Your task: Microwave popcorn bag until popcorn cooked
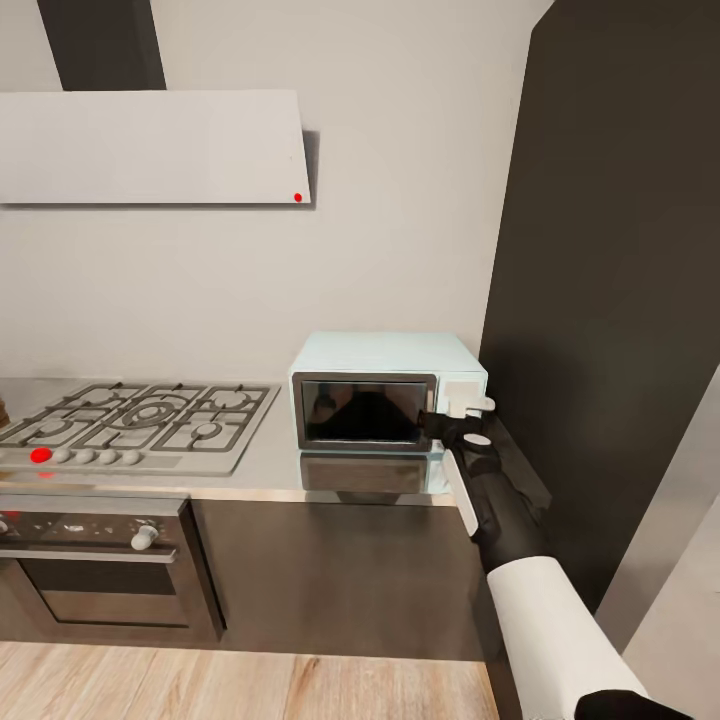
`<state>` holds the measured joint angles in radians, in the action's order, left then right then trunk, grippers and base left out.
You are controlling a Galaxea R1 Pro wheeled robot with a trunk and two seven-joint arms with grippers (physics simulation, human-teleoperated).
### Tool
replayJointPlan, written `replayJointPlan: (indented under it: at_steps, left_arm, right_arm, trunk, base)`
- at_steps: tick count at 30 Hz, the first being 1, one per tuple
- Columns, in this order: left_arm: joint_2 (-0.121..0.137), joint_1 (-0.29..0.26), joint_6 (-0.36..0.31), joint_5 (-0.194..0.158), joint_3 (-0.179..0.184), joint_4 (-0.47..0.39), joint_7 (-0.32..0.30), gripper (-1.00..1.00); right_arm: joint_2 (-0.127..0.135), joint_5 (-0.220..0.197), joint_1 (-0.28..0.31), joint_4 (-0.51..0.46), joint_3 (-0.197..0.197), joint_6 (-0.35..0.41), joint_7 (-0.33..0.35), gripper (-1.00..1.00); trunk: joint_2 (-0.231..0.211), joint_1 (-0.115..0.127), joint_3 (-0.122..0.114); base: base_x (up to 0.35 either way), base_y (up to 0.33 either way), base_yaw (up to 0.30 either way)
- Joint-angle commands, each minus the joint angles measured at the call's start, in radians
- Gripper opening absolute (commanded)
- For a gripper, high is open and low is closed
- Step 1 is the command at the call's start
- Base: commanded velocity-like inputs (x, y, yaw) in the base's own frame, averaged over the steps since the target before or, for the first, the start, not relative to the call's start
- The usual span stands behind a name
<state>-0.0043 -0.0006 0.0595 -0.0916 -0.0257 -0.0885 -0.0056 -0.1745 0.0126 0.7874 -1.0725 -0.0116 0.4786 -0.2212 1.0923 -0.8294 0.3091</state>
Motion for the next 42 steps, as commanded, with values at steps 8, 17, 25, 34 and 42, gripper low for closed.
replayJointPlan:
  at_steps: [8, 17, 25, 34, 42]
  left_arm:
    - [0.0, 0.0, 0.002, -0.01, -0.002, 0.0, -0.001, 1.0]
    - [0.0, 0.0, 0.002, -0.01, -0.002, -0.001, -0.001, 1.0]
    - [0.0, 0.0, 0.002, -0.01, -0.002, 0.0, -0.001, 1.0]
    - [0.001, 0.0, 0.001, -0.01, -0.001, -0.001, -0.001, 1.0]
    - [0.0, 0.0, 0.001, -0.01, -0.001, 0.0, -0.001, 1.0]
  right_arm:
    - [0.0, 0.0, 0.001, 0.01, -0.002, -0.005, -0.006, 1.0]
    - [0.0, 0.062, 0.001, 0.012, -0.002, 0.003, -0.004, 1.0]
    - [0.0, 0.119, 0.001, 0.015, 0.002, -0.004, -0.006, 1.0]
    - [0.0, 0.106, 0.001, 0.071, 0.003, -0.017, 0.008, 1.0]
    - [0.0, 0.106, 0.001, 0.105, 0.006, -0.064, 0.011, 1.0]
  trunk:
    - [0.001, 0.0, 0.001]
    - [0.001, 0.0, 0.001]
    - [0.001, 0.0, 0.001]
    - [0.001, 0.0, 0.001]
    - [0.001, 0.0, 0.001]
  base:
    - [0.0, 0.0, 0.0]
    - [0.029, 0.021, 0.0]
    - [0.159, 0.119, 0.0]
    - [0.089, 0.004, 0.0]
    - [0.272, 0.0, 0.0]
